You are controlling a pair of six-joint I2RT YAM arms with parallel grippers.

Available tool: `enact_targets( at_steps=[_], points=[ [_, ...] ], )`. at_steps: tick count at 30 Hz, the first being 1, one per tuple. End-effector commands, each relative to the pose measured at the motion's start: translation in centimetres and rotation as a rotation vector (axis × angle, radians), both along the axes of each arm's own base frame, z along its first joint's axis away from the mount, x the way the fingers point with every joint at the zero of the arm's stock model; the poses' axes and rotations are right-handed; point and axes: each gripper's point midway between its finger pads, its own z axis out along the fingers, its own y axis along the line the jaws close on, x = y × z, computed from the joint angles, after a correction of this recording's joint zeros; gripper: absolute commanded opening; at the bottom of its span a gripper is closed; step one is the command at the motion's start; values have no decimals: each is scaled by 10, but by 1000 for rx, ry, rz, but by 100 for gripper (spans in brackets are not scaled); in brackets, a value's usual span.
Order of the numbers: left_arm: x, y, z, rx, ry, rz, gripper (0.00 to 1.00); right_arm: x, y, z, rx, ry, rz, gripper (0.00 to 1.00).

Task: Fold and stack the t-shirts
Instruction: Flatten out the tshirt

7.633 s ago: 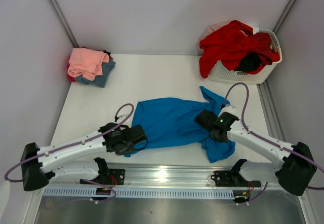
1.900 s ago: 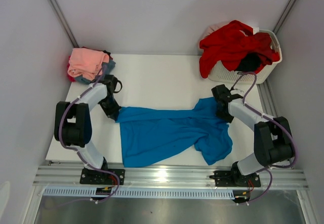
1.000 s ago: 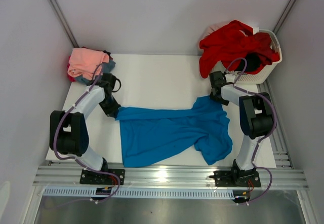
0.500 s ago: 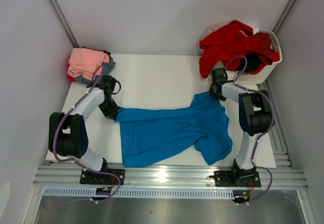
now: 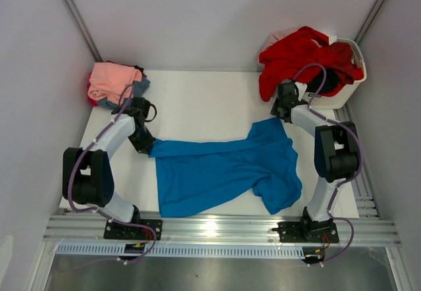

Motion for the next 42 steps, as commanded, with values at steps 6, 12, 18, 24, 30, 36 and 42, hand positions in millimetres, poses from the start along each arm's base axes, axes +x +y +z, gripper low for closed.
enact_targets(
  at_steps=[6, 12, 18, 24, 30, 36, 42],
  points=[
    [8, 4, 9, 29, -39, 24, 1, 29, 9, -27, 12, 13, 22, 58],
    [9, 6, 5, 39, -29, 30, 1, 34, 12, -43, 20, 34, 35, 50],
    [10, 4, 1, 35, -21, 35, 1, 32, 12, -35, 17, 31, 45, 0],
    [17, 3, 11, 26, -59, 38, 1, 30, 7, 9, -5, -52, 51, 0],
    [40, 3, 70, 16, -258, 12, 0, 27, -1, 122, -48, -259, 77, 0],
    [48, 30, 184, 158, -497, 1, 1, -5, 2, 261, -44, -501, 169, 0],
    [23, 43, 299, 245, -785, -108, 0, -86, -23, 378, -119, -751, 162, 0]
  ],
)
